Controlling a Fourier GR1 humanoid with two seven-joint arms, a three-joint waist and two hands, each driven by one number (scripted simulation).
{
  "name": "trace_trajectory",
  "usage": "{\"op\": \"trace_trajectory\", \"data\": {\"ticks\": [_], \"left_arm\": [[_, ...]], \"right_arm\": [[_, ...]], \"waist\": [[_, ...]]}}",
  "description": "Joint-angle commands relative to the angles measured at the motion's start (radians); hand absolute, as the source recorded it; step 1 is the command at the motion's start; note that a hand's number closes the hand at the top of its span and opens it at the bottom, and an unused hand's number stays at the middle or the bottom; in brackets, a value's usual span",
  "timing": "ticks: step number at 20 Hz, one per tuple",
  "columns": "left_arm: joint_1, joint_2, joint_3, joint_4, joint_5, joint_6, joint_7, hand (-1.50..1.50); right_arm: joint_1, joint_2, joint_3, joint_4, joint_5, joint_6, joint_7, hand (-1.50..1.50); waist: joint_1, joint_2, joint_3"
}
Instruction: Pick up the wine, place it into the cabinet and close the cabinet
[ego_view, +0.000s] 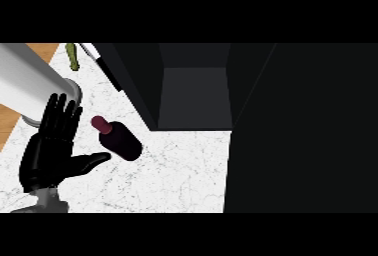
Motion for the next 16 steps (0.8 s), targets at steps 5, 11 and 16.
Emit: {"op": "trace_trajectory", "data": {"ticks": [5, 11, 16], "left_arm": [[0.008, 0.019, 0.050, 0.165, 0.027, -0.093, -0.135, -1.50], [0.015, 0.008, 0.027, 0.178, 0.012, -0.086, -0.127, -1.50], [-0.079, 0.036, 0.054, 0.334, 0.026, -0.148, -0.197, -1.50]], "right_arm": [[-0.010, -0.013, -0.047, -0.134, -0.098, -0.010, 0.082, -1.50], [-0.011, -0.013, -0.046, -0.190, -0.089, -0.031, 0.145, -1.50], [-0.008, -0.011, -0.044, -0.165, -0.100, -0.005, 0.123, -1.50]], "waist": [[0.003, 0.001, 0.000], [0.005, -0.001, 0.000], [0.002, 0.000, 0.000]]}}
